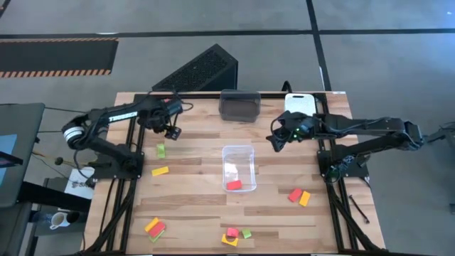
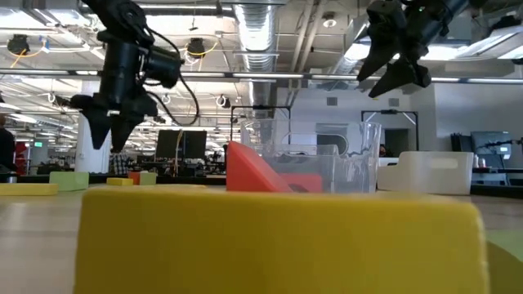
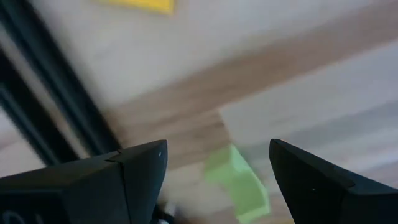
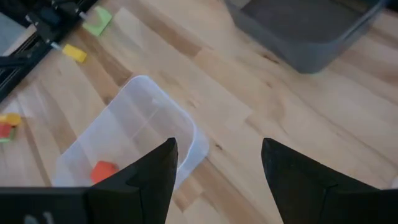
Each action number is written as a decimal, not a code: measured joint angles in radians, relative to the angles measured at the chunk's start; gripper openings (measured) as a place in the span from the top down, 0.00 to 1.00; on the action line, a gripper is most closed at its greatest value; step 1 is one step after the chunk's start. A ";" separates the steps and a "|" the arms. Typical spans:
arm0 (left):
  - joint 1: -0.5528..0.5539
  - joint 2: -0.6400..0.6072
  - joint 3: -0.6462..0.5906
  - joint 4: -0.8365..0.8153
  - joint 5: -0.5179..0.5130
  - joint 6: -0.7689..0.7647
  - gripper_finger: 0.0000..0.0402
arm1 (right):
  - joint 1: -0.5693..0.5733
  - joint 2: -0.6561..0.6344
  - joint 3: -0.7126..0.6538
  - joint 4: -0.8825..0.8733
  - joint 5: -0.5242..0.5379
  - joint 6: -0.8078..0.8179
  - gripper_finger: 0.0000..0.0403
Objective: Sort & place blocks by color
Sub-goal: Put the yellow block into the black bin, then put the pink block into the transparent bin
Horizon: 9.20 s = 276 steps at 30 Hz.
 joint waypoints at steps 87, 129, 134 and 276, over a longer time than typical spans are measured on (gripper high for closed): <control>-0.614 -0.037 -0.096 0.260 0.329 0.166 0.77 | 0.035 0.031 0.000 0.037 -0.037 -0.015 0.37; -0.054 0.587 0.580 1.064 0.267 0.322 0.82 | 0.151 0.024 0.000 0.090 0.105 0.189 0.37; -0.056 0.610 0.615 1.000 0.278 0.326 0.82 | 0.151 0.024 0.000 0.090 0.105 0.186 0.37; -0.477 0.100 0.358 0.782 0.236 0.277 0.72 | 0.168 0.024 0.000 0.115 0.158 0.096 0.37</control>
